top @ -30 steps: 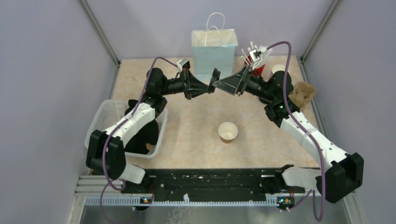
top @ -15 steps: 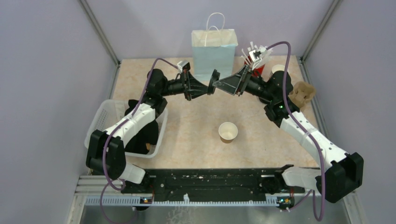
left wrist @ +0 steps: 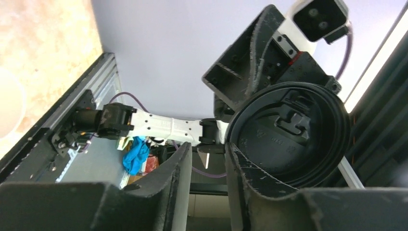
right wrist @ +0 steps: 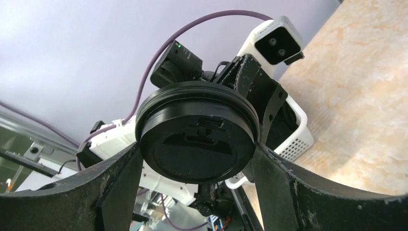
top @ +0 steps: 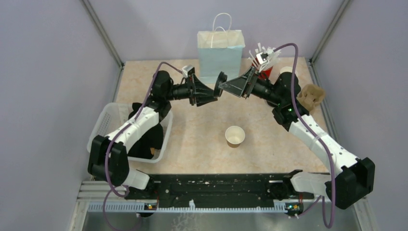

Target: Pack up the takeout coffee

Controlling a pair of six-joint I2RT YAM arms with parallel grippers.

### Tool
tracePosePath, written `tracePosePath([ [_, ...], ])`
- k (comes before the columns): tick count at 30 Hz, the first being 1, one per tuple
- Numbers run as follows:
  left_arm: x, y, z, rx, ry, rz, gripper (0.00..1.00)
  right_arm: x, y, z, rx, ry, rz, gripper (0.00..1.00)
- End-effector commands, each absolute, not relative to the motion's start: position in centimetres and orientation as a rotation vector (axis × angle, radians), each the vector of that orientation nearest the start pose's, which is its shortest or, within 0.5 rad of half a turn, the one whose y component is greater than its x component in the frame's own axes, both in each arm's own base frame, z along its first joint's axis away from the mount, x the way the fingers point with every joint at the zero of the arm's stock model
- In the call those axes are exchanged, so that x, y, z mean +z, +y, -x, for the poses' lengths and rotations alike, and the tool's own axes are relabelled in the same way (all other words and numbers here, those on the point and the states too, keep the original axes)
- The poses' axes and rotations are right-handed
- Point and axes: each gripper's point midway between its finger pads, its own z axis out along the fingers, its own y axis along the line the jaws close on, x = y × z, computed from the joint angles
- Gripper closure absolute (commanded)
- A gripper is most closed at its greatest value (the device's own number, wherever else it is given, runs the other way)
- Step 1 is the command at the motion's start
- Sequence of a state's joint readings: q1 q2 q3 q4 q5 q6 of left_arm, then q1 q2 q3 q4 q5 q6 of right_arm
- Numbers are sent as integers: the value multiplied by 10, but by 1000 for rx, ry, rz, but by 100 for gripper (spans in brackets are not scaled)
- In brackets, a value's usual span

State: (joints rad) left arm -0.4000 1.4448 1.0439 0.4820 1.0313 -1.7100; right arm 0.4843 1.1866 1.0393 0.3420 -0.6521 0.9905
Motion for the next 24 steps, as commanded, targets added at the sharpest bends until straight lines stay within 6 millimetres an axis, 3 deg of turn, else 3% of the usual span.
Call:
tracePosePath([
  [1, 326, -286, -264, -2079, 2244, 255, 55, 413, 280, -257, 1543, 1624, 219, 28],
  [6, 268, -247, -266, -1731, 2404, 366, 24, 350, 246, -258, 1235, 1954, 160, 28],
  [12, 238, -223, -257, -1440, 2483, 269, 4, 279, 198, -231, 823, 2336, 208, 28],
  [15, 228, -216, -261, -1339, 2493, 217, 2, 251, 190, -215, 650, 2504, 270, 28],
  [19, 216, -218, -266, -1313, 2528, 172, 2, 229, 189, -209, 386, 2658, 366, 28],
  [24, 203, -224, -278, -1275, 2535, 119, 2, 206, 196, -227, 162, 2728, 425, 28],
])
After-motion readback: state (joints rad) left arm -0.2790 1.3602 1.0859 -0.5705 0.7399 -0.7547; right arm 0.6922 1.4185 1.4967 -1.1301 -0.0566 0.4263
